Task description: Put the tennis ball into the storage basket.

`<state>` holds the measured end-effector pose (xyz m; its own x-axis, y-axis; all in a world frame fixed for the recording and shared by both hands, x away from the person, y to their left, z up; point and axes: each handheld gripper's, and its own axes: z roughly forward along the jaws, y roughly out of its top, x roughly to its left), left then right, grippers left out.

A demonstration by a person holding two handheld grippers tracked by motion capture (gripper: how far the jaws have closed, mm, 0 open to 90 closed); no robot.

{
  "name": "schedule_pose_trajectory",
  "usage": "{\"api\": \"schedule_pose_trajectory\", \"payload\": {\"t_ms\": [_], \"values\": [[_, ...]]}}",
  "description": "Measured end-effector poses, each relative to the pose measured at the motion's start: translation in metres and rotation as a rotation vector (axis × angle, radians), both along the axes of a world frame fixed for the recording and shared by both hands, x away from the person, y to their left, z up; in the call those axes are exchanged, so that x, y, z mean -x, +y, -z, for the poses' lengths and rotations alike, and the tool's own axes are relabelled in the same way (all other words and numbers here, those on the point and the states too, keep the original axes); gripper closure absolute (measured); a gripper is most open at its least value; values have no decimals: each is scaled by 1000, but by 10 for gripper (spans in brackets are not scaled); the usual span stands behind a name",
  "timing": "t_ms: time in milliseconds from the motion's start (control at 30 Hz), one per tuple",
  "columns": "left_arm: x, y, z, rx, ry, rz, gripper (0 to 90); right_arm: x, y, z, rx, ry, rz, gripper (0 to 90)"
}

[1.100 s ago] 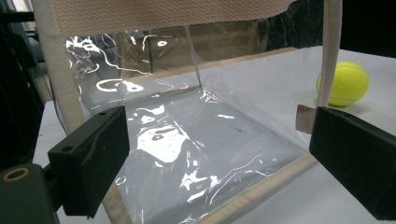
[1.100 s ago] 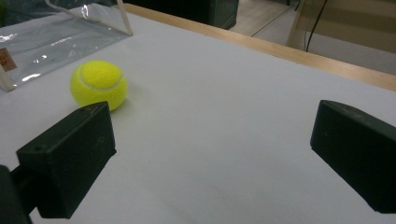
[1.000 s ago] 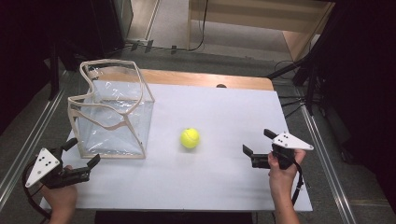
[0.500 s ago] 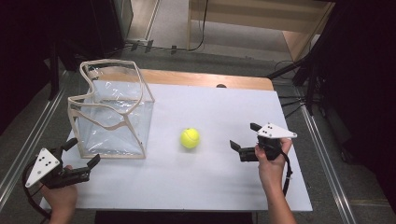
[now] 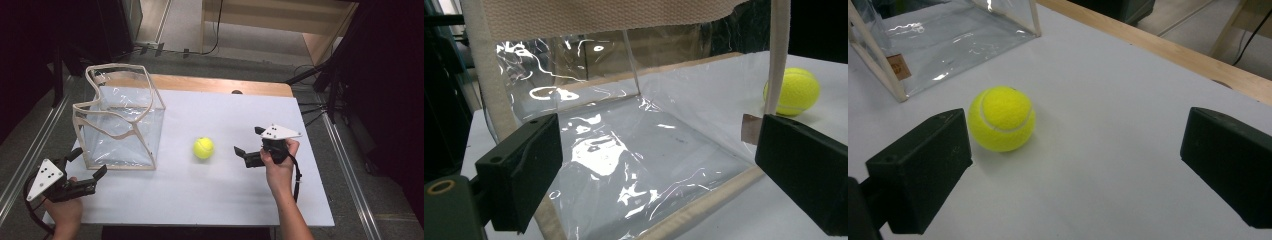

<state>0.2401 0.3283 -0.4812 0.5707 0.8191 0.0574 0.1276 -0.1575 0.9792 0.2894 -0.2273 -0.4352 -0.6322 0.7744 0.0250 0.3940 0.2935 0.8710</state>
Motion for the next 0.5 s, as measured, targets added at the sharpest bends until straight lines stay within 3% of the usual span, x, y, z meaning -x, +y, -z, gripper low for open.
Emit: {"api": "schedule_pose_trajectory", "payload": {"t_ms": [500], "values": [[0, 0, 0, 0, -1, 3, 54, -17, 25, -2, 44, 37, -65, 0]]}}
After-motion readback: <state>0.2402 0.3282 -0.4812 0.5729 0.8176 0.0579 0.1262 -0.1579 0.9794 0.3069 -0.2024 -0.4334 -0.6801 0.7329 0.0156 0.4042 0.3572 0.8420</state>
